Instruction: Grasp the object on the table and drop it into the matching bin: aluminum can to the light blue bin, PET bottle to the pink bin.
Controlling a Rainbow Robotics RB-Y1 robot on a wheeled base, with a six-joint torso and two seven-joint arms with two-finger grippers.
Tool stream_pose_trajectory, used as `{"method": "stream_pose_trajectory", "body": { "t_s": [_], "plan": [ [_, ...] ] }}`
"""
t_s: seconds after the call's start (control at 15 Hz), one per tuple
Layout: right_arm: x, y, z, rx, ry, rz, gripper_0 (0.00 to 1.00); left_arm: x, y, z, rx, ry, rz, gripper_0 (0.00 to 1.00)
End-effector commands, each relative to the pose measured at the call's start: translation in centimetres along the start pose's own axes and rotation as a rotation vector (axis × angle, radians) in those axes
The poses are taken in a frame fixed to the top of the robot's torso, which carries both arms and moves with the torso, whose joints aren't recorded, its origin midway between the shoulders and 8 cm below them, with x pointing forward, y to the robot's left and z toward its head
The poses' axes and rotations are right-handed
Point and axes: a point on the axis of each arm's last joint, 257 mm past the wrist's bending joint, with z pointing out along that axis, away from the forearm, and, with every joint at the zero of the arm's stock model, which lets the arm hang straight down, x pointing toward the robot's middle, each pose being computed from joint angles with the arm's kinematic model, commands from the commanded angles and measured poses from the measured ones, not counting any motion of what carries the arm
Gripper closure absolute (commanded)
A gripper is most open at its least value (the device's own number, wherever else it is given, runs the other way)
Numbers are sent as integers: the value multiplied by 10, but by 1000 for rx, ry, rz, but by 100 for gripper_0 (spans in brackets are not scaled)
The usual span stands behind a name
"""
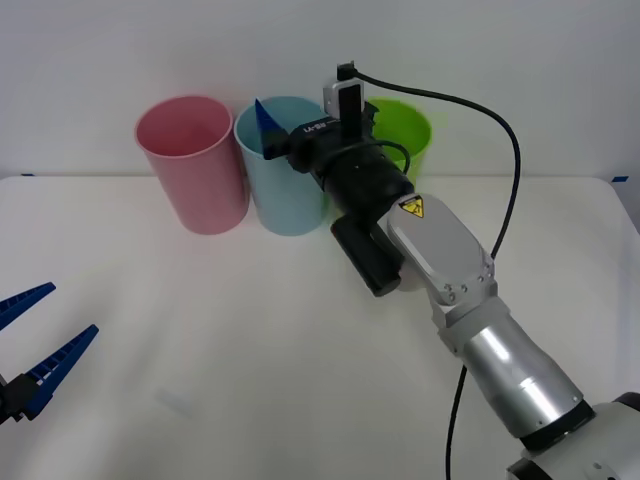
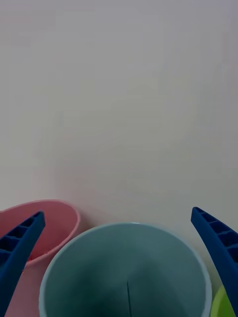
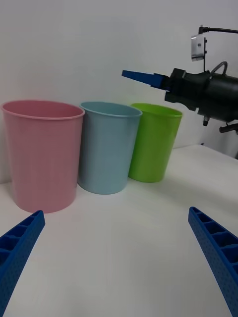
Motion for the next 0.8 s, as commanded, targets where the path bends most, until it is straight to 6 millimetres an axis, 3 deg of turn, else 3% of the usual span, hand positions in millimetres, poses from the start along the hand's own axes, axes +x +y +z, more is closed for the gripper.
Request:
{"method": "stream_pose_trajectory", "body": {
  "t_s": [0.07,0.27,0.8],
  "plan": [
    [-1,3,-29,-40,-9,-21,0,0,0,0,0,0,0,0],
    [3,5,-65,-108,3,-34,0,0,0,0,0,0,0,0],
    [22,-16,-157,-231,76,-69,0,0,0,0,0,0,0,0]
  ]
}}
